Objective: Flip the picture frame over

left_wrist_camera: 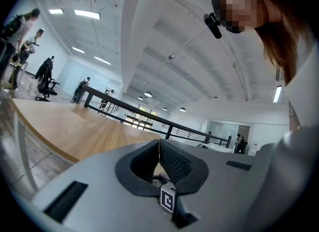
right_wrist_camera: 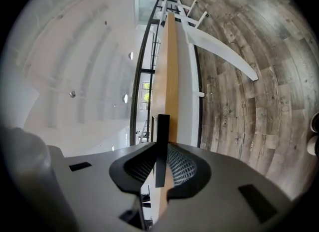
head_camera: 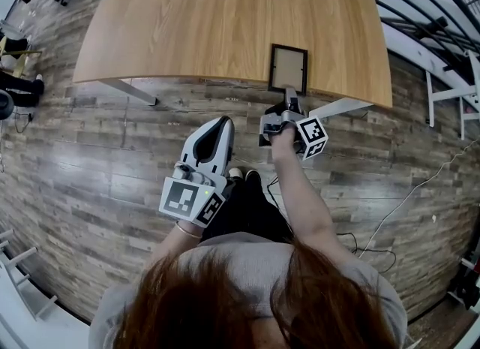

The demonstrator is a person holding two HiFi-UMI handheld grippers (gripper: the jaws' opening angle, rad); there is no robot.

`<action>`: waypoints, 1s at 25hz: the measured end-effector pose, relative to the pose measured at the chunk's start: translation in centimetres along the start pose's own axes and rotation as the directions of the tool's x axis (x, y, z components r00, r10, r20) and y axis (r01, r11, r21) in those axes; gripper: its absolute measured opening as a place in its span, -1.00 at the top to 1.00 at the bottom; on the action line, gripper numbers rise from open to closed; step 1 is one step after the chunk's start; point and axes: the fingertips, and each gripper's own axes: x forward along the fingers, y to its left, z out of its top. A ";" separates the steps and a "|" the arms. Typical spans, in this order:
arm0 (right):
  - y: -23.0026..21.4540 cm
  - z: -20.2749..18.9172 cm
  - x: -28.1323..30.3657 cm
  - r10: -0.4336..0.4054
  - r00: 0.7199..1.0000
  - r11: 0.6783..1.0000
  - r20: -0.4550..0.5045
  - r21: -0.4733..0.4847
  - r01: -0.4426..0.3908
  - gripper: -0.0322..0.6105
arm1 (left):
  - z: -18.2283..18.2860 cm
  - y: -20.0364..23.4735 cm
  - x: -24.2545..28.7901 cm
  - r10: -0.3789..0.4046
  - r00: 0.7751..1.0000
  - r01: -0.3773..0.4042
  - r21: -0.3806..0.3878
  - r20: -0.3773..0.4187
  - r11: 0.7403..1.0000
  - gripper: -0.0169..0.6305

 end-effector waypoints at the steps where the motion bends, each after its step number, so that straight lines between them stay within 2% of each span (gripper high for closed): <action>1: 0.0 0.0 0.2 0.003 1.000 1.000 -0.002 0.001 -0.003 0.63 | -0.1 0.0 0.0 0.001 1.000 -0.001 0.001 -0.003 1.000 0.92; 8: 0.2 0.1 1.3 -0.010 0.999 1.000 -0.037 -0.025 0.009 0.63 | -0.4 -0.2 0.6 0.001 1.000 -0.001 0.006 -0.022 1.000 0.92; 16: 0.7 -0.1 1.2 -0.030 0.995 0.984 -0.095 -0.177 0.012 0.62 | -0.6 -0.7 0.7 -0.017 0.999 0.018 0.021 -0.037 1.000 0.92; 20: 0.4 0.6 0.5 -0.045 0.997 0.973 -0.066 -0.230 0.028 0.48 | -0.6 -0.9 0.8 -0.026 0.999 0.028 0.025 -0.044 0.999 0.92; 25: 1.0 0.9 -1.1 -0.035 0.997 0.953 -0.065 -0.301 0.014 0.46 | -0.7 -0.9 0.7 -0.037 0.998 0.038 0.034 -0.047 0.999 0.92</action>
